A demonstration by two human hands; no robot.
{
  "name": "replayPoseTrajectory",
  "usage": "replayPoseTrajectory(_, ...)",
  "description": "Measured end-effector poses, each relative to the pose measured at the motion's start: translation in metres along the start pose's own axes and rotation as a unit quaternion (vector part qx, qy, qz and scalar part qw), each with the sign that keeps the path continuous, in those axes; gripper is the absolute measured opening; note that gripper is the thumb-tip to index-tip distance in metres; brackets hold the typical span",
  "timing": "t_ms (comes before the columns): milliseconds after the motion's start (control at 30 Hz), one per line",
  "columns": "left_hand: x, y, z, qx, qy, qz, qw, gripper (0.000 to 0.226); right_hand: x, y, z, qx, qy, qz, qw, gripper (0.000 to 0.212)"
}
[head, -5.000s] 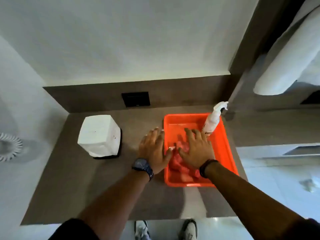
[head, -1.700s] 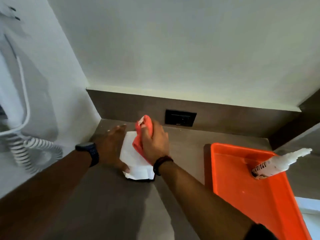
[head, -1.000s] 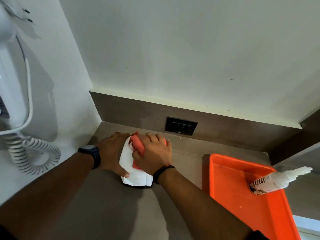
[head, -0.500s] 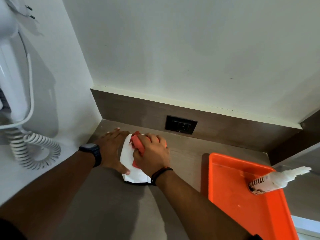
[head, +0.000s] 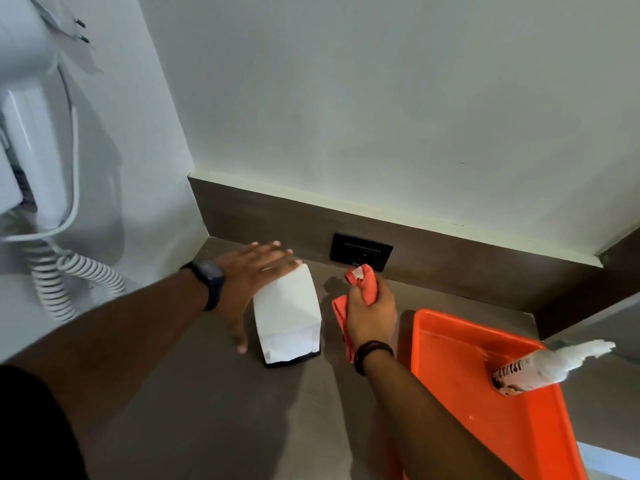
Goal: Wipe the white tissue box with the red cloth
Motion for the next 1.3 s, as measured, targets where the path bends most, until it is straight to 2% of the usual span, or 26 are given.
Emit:
replayPoseTrajectory(100,0.015,-0.029,-0.021,0.018,-0.133,0.122,0.984,0.117,0.002,-0.001,-0.012,0.019,-0.025,0.016,0.999,0.038)
replayPoseTrajectory(133,0.022,-0.035,-0.025,0.034,-0.143,0.141,0.979,0.106,0.003,-0.001,-0.016,0.022,-0.029,0.014,0.999,0.038)
replayPoseTrajectory(200,0.031,-0.038,-0.027,0.074,-0.13,0.134,0.98,0.099,0.003,-0.002,-0.022,0.022,-0.03,0.016,0.999,0.038)
replayPoseTrajectory(233,0.035,-0.036,-0.026,0.082,-0.105,0.1,0.986,0.099,0.003,-0.004,-0.024,0.024,-0.033,0.017,0.999,0.039)
replayPoseTrajectory(300,0.045,-0.032,-0.023,0.08,-0.028,-0.04,0.996,0.1,0.004,-0.007,-0.029,0.032,-0.047,0.016,0.998,0.041)
replayPoseTrajectory(333,0.052,-0.031,-0.021,0.085,0.018,-0.131,0.988,0.097,0.004,-0.008,-0.031,0.037,-0.054,0.016,0.998,0.04)
replayPoseTrajectory(400,0.064,-0.03,-0.022,0.109,0.099,-0.284,0.948,0.083,0.004,-0.009,-0.033,0.046,-0.069,0.018,0.996,0.036)
replayPoseTrajectory(467,0.066,-0.032,-0.027,0.1,0.137,-0.356,0.919,0.06,0.005,-0.009,-0.034,0.051,-0.086,0.023,0.995,0.03)
replayPoseTrajectory(533,0.058,-0.033,-0.03,0.039,0.168,-0.366,0.914,0.056,0.009,-0.009,-0.033,0.051,-0.102,0.031,0.993,0.029)
replayPoseTrajectory(600,0.049,-0.032,-0.028,-0.035,0.223,-0.363,0.904,0.08,0.014,-0.008,-0.033,0.054,-0.113,0.042,0.991,0.03)
replayPoseTrajectory(667,0.038,-0.03,-0.025,-0.071,0.24,-0.338,0.907,0.122,0.019,-0.004,-0.032,0.059,-0.125,0.059,0.989,0.028)
replayPoseTrajectory(700,0.033,-0.03,-0.023,-0.068,0.197,-0.295,0.932,0.139,0.021,-0.001,-0.031,0.061,-0.133,0.069,0.987,0.026)
replayPoseTrajectory(767,0.026,-0.03,-0.017,-0.041,0.08,-0.156,0.984,0.153,0.023,0.008,-0.026,0.054,-0.159,0.087,0.982,0.028)
replayPoseTrajectory(833,0.02,-0.03,-0.007,-0.027,0.017,-0.055,0.998,0.157,0.023,0.018,-0.015,0.029,-0.189,0.101,0.976,0.03)
replayPoseTrajectory(933,0.019,-0.032,0.011,-0.004,-0.045,-0.015,0.999,0.155,0.023,0.031,0.007,-0.022,-0.242,0.117,0.963,0.033)
replayPoseTrajectory(1067,0.025,-0.03,0.017,0.102,-0.055,0.009,0.993,0.14,0.03,0.047,0.042,-0.1,-0.216,0.106,0.965,0.029)
replayPoseTrajectory(1167,0.023,-0.03,0.021,0.115,-0.056,0.011,0.992,0.136,0.037,0.059,0.069,-0.12,-0.196,0.14,0.963,0.055)
replayPoseTrajectory(1233,0.023,-0.033,0.022,0.126,-0.05,0.008,0.991,0.133,0.04,0.062,0.079,-0.081,-0.21,0.15,0.963,0.071)
replayPoseTrajectory(1300,0.023,-0.036,0.023,0.139,-0.043,0.013,0.989,0.13,0.042,0.063,0.085,-0.057,-0.266,0.168,0.948,0.085)
Point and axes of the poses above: each hand's wrist, its own y-axis away from the middle knuckle, its own z-axis out of the palm, x = y × z, the point moved 1 cm from there along -y, towards the middle knuckle, and after that the axes turned 14 degrees about -y, right-handed, at the moved point
